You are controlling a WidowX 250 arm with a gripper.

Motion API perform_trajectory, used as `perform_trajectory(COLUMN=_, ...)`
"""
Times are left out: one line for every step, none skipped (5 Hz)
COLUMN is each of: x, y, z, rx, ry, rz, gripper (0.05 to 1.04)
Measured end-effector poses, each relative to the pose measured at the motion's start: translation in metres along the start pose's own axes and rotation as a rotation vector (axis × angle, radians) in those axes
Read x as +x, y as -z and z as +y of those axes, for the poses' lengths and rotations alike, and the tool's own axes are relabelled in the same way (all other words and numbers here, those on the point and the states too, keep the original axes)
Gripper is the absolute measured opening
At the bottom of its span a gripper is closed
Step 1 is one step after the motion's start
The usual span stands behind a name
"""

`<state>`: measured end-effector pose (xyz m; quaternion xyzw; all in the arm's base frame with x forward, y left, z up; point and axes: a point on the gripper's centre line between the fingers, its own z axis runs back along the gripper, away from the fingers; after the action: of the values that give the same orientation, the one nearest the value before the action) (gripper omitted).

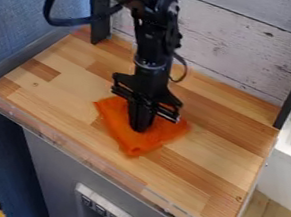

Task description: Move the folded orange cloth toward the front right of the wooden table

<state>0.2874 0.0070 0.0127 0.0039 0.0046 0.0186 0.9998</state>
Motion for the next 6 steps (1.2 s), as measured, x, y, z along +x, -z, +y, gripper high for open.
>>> perform_trajectory(x=-0.005, y=-0.004, z=-0.014, rx=0.005, ry=0.014, rz=-0.012, gripper=0.059)
perform_trajectory(x=-0.008, y=-0.003, z=-0.023, rx=0.005, ry=0.022, rz=-0.012, gripper=0.059)
perform_trajectory(x=-0.009, y=-0.002, z=-0.028, rx=0.0, ry=0.028, rz=-0.01, gripper=0.059)
perform_trajectory(x=-0.009, y=-0.003, z=-0.03, rx=-0.005, ry=0.03, rz=-0.011, gripper=0.074)
perform_trajectory(x=-0.006, y=-0.018, z=-0.034, rx=-0.013, ry=0.036, rz=-0.01, gripper=0.214)
perform_trajectory(x=0.005, y=-0.04, z=-0.037, rx=-0.013, ry=0.029, rz=-0.01, gripper=0.459)
